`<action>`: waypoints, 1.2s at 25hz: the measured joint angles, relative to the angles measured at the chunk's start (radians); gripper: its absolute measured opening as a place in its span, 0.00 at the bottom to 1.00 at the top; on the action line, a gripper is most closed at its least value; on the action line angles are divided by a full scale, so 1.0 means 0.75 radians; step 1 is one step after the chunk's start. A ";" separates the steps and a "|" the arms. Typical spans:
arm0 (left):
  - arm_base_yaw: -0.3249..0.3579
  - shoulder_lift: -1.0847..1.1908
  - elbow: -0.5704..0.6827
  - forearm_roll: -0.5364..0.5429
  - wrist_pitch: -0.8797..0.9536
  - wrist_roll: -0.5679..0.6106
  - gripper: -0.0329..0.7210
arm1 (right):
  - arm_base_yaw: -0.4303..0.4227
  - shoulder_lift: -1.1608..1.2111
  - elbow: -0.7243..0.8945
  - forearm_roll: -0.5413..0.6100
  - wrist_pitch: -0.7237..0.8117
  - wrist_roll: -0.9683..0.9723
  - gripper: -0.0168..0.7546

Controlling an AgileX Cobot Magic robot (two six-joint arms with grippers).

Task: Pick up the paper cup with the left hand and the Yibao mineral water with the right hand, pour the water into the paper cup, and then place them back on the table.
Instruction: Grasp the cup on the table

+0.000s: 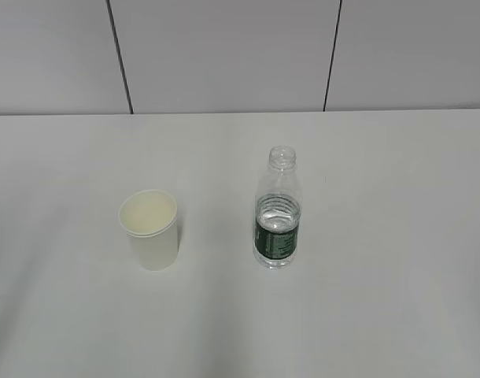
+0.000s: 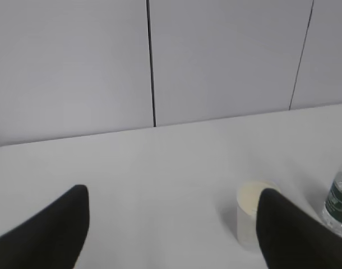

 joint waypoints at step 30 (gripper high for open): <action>-0.044 0.987 0.282 0.001 -1.131 -0.005 0.83 | 0.000 0.000 0.000 0.000 0.000 0.000 0.67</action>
